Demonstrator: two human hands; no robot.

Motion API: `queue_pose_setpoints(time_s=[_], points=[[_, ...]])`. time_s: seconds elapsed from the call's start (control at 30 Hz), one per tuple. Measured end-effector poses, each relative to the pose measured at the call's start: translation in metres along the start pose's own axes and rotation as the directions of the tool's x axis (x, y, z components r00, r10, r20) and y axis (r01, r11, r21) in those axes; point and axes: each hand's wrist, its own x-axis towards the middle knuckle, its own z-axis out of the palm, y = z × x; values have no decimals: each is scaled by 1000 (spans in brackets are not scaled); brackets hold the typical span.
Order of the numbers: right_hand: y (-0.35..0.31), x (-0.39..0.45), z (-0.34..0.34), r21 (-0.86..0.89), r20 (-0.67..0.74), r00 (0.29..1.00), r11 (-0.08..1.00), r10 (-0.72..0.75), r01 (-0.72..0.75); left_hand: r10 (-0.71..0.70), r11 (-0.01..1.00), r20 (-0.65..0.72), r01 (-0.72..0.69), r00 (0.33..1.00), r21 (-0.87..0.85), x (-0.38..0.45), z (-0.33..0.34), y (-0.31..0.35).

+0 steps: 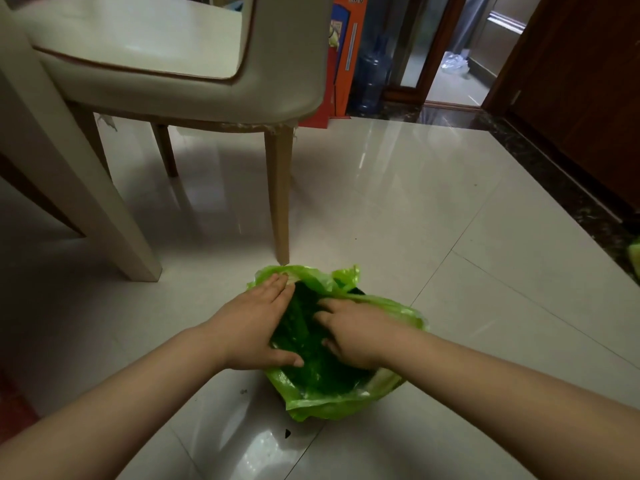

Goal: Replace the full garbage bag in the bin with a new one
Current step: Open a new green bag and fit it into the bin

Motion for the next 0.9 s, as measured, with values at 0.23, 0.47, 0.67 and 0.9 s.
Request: queue_pose_setpoints(time_s=[0.23, 0.47, 0.67, 0.9], points=[[54, -17, 8, -25, -343, 936, 995, 84, -98, -102, 980, 32, 106, 994, -167, 7, 4, 2], [70, -1, 24, 489, -381, 887, 871, 259, -45, -135, 919, 4, 127, 991, -374, 19, 17, -1], [87, 7, 34, 740, -244, 818, 645, 520, -189, -68, 697, 12, 56, 998, -715, 14, 27, -6], [89, -8, 77, 867, -24, 838, 429, 545, -254, -159, 570, -105, 4, 982, -822, -21, 67, -15]])
